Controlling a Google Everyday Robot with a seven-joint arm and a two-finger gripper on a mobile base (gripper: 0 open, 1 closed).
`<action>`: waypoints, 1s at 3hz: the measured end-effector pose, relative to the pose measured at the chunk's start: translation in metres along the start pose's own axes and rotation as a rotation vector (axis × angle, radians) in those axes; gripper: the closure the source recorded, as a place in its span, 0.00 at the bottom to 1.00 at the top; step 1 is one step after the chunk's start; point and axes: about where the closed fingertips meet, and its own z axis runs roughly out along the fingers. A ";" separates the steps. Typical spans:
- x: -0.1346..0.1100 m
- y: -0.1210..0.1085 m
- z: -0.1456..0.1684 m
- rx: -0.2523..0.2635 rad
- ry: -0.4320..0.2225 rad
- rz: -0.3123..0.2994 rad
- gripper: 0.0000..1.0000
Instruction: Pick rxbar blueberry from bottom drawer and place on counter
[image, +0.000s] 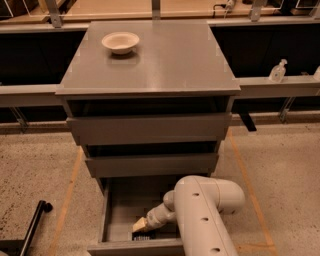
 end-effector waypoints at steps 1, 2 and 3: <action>0.001 -0.007 0.001 0.012 -0.013 0.016 0.71; 0.002 -0.029 0.003 0.051 -0.068 0.050 0.93; 0.003 -0.034 0.002 0.062 -0.085 0.058 0.82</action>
Offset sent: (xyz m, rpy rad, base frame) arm 0.0101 -0.0569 -0.0593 -0.1245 -0.0880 -0.2339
